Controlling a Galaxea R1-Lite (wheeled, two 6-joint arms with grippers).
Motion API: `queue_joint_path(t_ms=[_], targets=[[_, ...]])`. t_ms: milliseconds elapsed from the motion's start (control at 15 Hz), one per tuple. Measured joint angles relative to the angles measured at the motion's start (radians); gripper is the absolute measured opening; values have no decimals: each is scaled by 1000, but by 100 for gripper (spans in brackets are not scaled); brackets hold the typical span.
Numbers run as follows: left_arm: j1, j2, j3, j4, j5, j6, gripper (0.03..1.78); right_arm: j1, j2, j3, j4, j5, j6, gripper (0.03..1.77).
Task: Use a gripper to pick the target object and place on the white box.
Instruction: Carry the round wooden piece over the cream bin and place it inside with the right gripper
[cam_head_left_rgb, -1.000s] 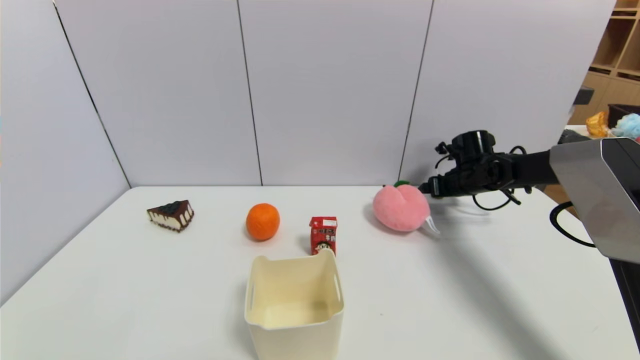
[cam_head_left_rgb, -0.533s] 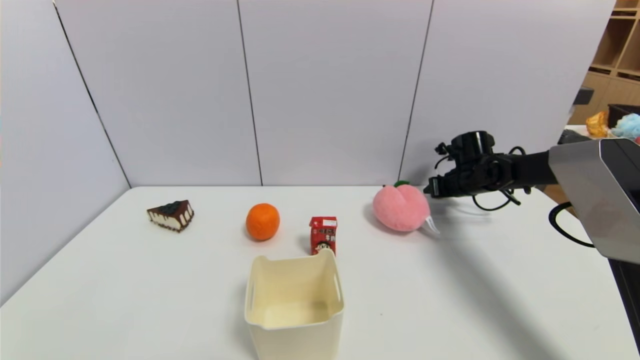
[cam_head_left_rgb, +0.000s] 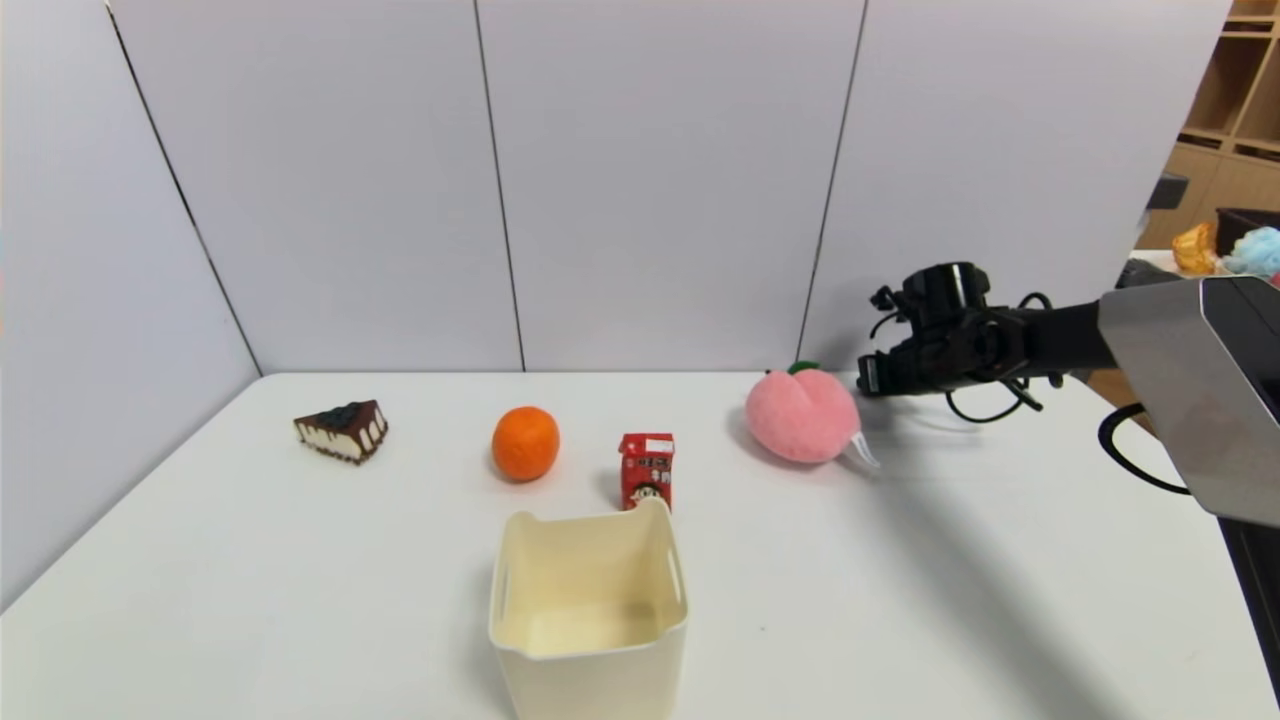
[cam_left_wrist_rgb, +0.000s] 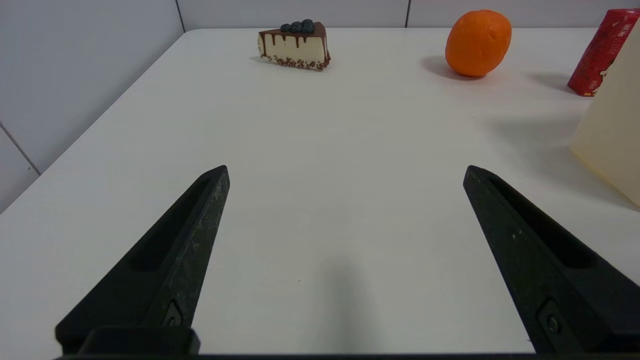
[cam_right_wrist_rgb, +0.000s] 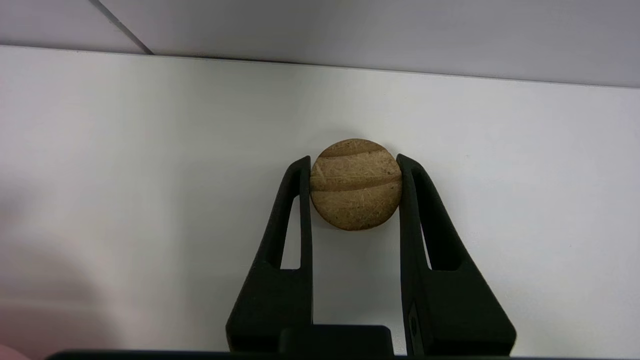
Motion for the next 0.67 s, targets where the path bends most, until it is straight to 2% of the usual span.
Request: queue_joint_path(t_ms=[200, 467, 667], targets=[[0, 0, 0, 0, 0, 0, 169, 0, -38, 13, 5, 0, 2, 47], [0, 0, 0, 0, 0, 0, 169, 9, -174, 86, 6, 8, 6, 47], [0, 0, 0, 0, 0, 0, 169, 54, -308, 181, 8, 9, 9, 47]])
